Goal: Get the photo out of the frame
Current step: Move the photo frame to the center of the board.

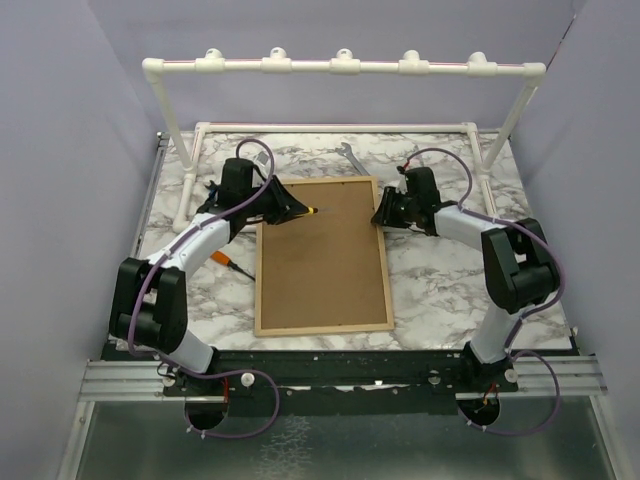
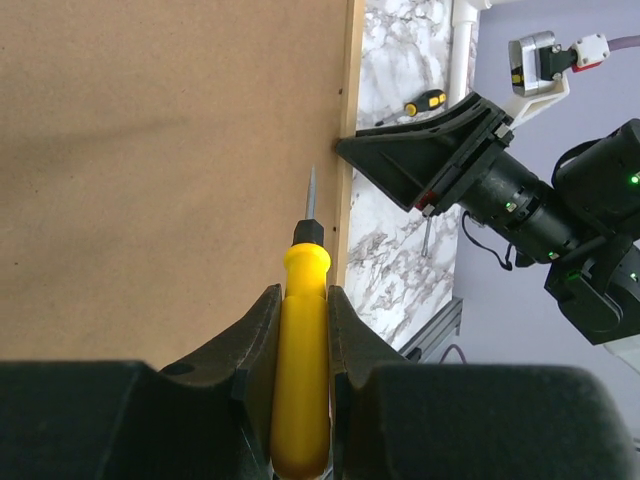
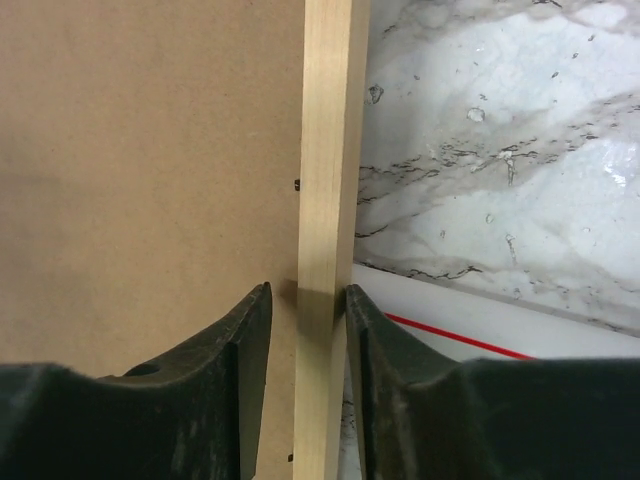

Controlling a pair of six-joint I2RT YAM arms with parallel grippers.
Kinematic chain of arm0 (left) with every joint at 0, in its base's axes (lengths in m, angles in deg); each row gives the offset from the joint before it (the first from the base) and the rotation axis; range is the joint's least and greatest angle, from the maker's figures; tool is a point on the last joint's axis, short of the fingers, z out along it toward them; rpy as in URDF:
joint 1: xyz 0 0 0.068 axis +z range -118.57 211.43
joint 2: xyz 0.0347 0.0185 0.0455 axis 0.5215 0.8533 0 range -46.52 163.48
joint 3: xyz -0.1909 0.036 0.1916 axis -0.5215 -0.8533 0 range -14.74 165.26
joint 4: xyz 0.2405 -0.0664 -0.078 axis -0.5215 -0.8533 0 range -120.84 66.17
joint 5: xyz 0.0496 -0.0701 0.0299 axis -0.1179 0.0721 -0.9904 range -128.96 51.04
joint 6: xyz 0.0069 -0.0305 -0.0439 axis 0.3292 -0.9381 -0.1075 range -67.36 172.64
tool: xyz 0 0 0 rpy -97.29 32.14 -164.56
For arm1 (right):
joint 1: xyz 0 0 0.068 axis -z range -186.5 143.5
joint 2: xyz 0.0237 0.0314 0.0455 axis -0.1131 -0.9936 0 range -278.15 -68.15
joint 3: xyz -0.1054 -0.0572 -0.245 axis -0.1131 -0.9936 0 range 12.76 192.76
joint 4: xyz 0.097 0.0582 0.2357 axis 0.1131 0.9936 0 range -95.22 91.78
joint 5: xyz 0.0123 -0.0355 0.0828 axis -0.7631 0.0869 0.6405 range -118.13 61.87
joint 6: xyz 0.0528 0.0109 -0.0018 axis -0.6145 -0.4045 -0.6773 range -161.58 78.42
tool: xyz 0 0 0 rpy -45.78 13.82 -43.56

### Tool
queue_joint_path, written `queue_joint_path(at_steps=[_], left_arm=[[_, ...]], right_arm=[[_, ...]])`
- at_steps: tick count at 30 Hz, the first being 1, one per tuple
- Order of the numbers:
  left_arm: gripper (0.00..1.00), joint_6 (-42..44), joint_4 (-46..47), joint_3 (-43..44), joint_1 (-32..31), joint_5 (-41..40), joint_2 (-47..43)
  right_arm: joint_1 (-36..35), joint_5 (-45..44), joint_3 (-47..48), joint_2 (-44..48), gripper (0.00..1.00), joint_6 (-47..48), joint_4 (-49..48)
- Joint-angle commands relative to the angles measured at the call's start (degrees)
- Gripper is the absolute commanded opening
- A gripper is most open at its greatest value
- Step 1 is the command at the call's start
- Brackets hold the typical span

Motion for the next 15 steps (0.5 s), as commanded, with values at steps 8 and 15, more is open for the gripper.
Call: queue_joint_path(at_steps=[8,15], left_arm=[[0.0,2.5,-2.5,-2.8,1.5,2.6,-4.3],[0.0,1.4,-2.6,-3.2,1.5,3.3,-3.7]], right_arm=[[-3.3,-8.3,-1.7,3.4,0.23,1.0,5.5],[-4.2,-7.5,-6.2,8.1,0.2,-2.5,4.3]])
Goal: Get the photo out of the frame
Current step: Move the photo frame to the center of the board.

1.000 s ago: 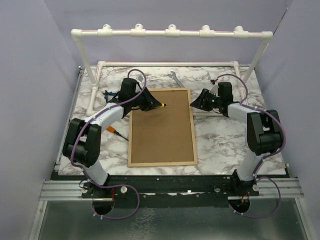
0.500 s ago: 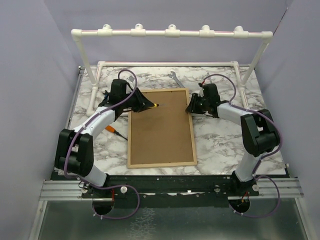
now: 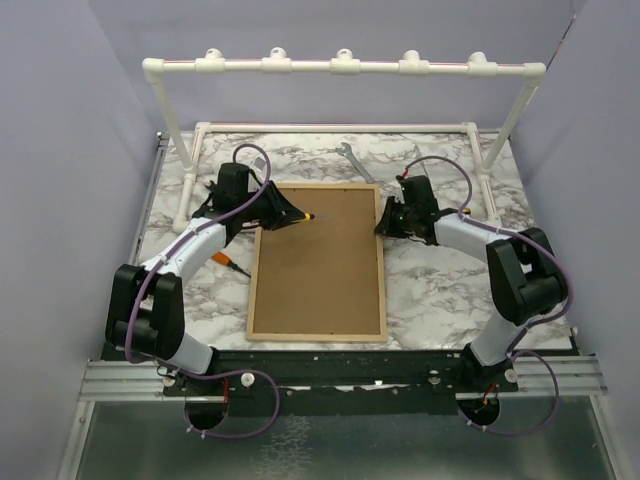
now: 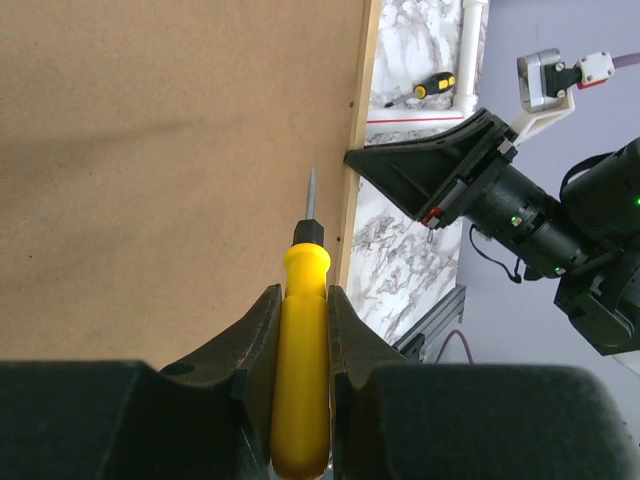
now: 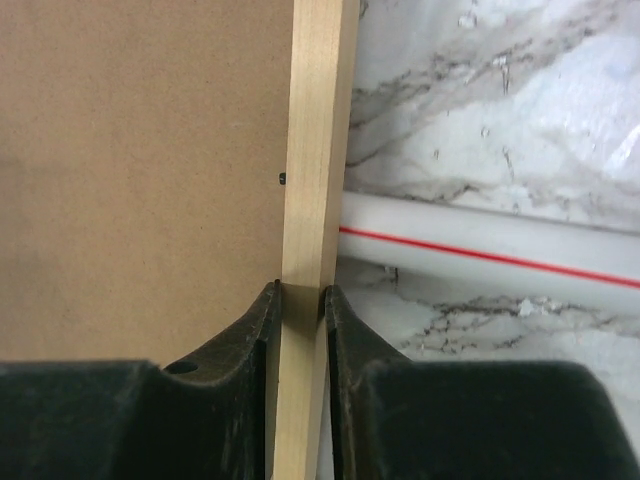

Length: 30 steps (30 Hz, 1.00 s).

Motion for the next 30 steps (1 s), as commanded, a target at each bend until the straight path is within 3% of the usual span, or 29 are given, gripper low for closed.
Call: queue_joint_path(at_steps=[1,7,13,15,23,30], left_arm=[[0.0,-0.1,-0.5,-0.6,0.2,1.9,-0.9],[0.0,-0.6,0.1,0.2,-1.8,1.1,0.7],[0.0,-0.7,0.8,3.9,-4.9,0.8,5.4],[0.0,-0.7,1.0,5.2,-5.4,0.8,7.0],[0.0,-1.0,1.7,11.7,-9.6,1.9,15.3],[0.0,-1.7,2.1,16.3,-11.7,3.2,21.5]], right_arm=[[-0.8,-0.2,-3.9,5.0,0.2,-2.7,0.5],[-0.8,1.6,-5.0,6.0,0.21,-1.6,-0.7],[-0.5,0.0,-6.2,8.3,0.48,-2.6,-2.3],[0.2,1.7,-6.9,9.4,0.51,-2.8,-3.5],[5.8,11.1,-9.0,9.4,0.43,-6.4,-8.7],[11.8,24.3,-16.3,6.5,0.37,-12.8,-22.4]])
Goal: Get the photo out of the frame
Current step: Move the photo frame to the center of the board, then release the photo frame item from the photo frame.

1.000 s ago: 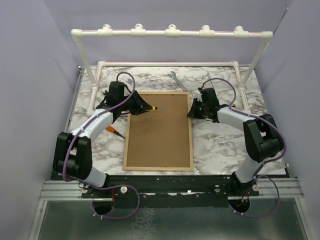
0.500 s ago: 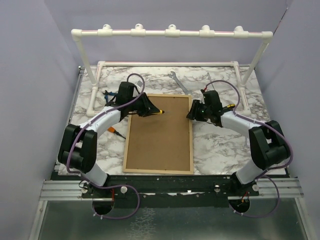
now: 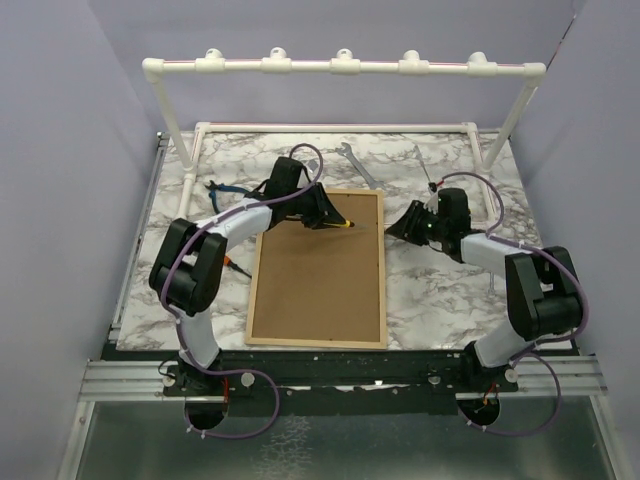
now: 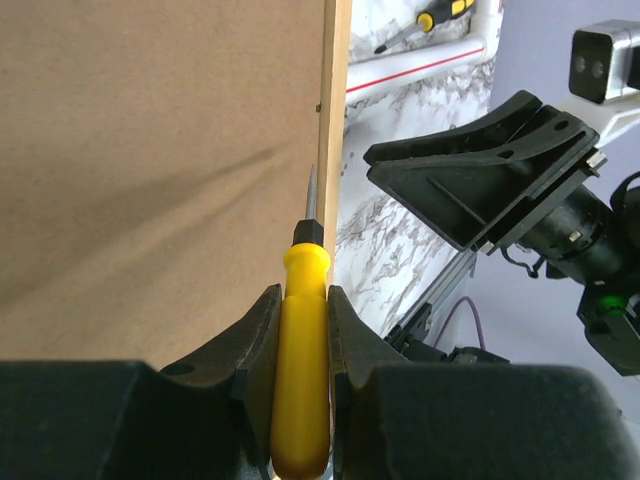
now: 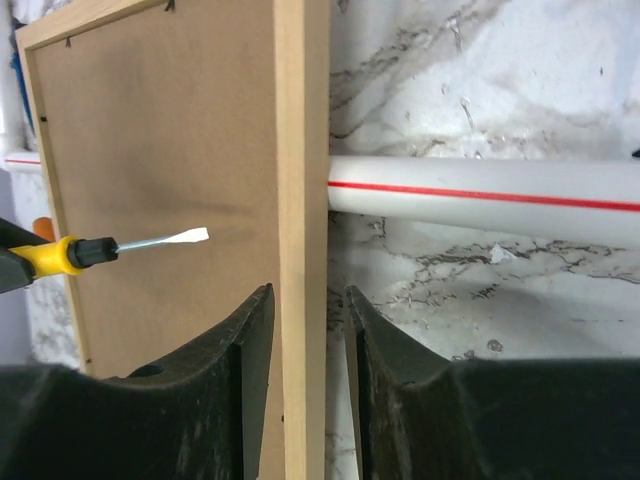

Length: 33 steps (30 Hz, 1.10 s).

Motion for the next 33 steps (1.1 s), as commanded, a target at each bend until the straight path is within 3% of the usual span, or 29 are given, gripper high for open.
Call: queue_joint_path(at_steps=[1,10,33], left_arm=[[0.0,-0.8,1.1,3.3,-0.8,2.9,3.7],[0.0,-2.6,3.2,4.6,-0.8,4.8,6.8],[0.0,-3.7,6.7,6.6,-0.5,5.2,11.1]], right_arm=[[2.8,12.0,-2.9,-3.5,0.36,-4.9,-10.5],[4.3,19.2,-5.3,-8.5,0.32,-9.3,-22.1],[4.4,16.8,-2.5,-12.7,0.21,-6.5,-17.8]])
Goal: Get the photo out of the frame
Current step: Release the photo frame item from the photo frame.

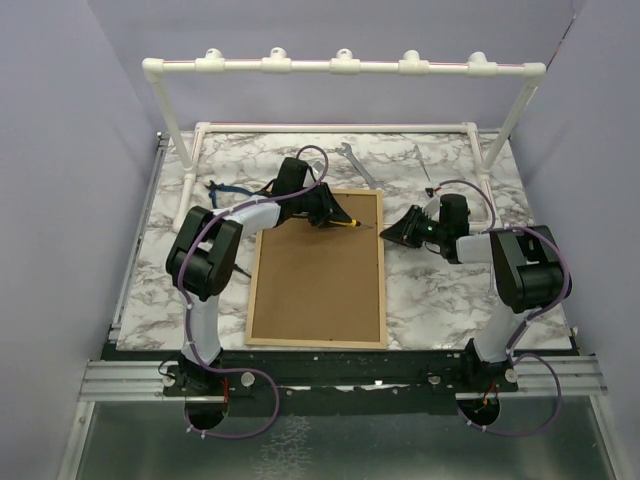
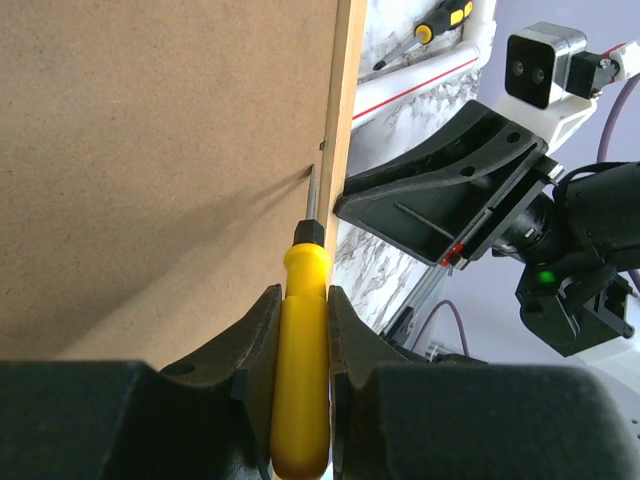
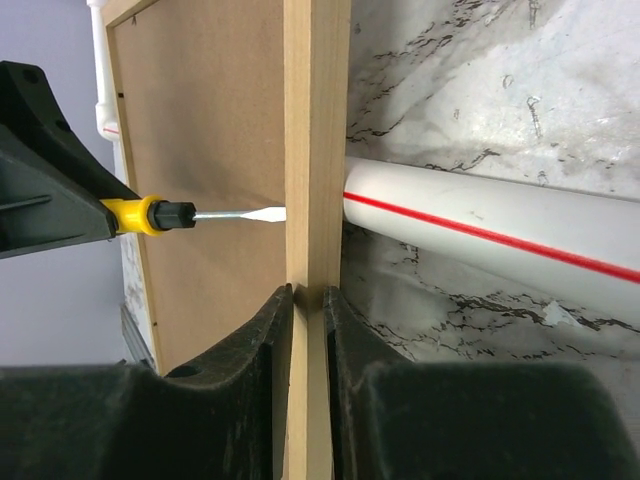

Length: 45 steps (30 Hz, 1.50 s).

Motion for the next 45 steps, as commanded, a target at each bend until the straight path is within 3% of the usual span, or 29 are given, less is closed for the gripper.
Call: queue_joint_path(at_steps=[1,6,45], left_arm=[[0.0,-0.1,2.1,2.0,0.2,1.2,1.7],[0.0,-0.2,2.2,2.6,0.2,1.2,2.4],[0.0,-5.0,8.5,2.7,-1.9,2.3,4.7]], right_arm=[[0.2,-0.4,1.1,-1.7,0.2,1.5,1.1],[0.2,-0.4,1.1,-2.2,0.11,1.8,1.5],[0.0,1.7,2.1,-3.2,0.16,2.7,2.2]])
